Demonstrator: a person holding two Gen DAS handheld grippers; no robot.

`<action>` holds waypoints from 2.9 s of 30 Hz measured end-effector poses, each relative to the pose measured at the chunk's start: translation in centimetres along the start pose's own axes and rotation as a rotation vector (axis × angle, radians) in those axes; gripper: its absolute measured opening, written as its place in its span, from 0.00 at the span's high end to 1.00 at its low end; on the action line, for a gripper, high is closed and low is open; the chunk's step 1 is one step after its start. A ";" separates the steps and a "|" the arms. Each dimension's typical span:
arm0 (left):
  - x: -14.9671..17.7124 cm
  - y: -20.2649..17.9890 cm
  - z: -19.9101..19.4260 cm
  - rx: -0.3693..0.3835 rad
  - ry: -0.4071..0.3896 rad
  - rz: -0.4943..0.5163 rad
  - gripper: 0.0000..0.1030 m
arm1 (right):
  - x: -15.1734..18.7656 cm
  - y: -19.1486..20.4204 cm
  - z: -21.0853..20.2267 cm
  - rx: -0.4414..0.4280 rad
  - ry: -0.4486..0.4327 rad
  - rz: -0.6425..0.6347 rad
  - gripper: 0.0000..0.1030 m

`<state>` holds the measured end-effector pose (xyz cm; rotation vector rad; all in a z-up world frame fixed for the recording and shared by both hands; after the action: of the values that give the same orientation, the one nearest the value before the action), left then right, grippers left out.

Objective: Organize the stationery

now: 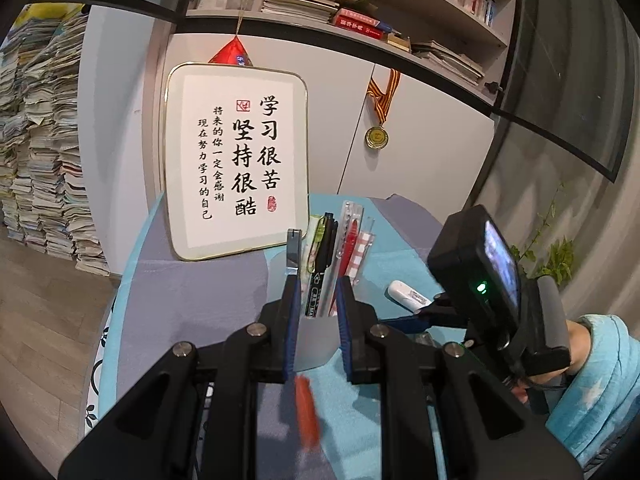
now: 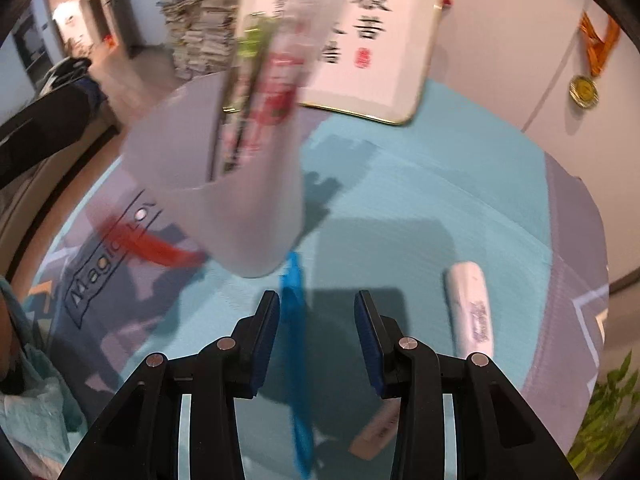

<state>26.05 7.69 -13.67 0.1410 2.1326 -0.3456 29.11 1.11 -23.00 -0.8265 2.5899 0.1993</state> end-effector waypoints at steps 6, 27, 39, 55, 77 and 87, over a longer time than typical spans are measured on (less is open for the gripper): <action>0.2 0.3 -0.6 0.000 -0.010 0.003 0.84 | -0.3 0.3 1.8 0.011 0.038 0.000 0.62; 10.3 -0.7 1.7 0.009 0.280 0.108 0.52 | 1.9 -0.6 -13.6 -0.010 -0.342 0.228 0.87; 9.4 0.8 2.4 -0.020 0.305 0.051 0.89 | 1.7 0.7 -15.2 -0.031 -0.396 0.209 0.87; -2.8 -0.7 0.5 0.053 -0.062 -0.004 0.89 | 0.3 -0.1 -15.7 -0.008 -0.461 0.250 0.87; -1.6 1.9 4.4 0.150 -0.054 -0.175 0.88 | -0.2 -1.0 -15.3 -0.008 -0.469 0.283 0.87; -1.5 1.3 1.5 0.113 -0.088 -0.129 0.76 | -3.3 0.9 -15.4 -0.044 -0.532 0.254 0.87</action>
<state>28.40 8.54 -13.48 0.0524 2.0399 -0.5390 25.76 -0.35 -7.61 -0.3830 2.1774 0.4800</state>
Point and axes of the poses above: each gripper's, at about its wrist camera, not at the fingertips, and z roughly the way its jaws point, y to its left, x to its underside, the point moved 7 cm from there along z, roughly the way its jaws point, and after that the axes turned 3 degrees about z, right-handed, at the moved point
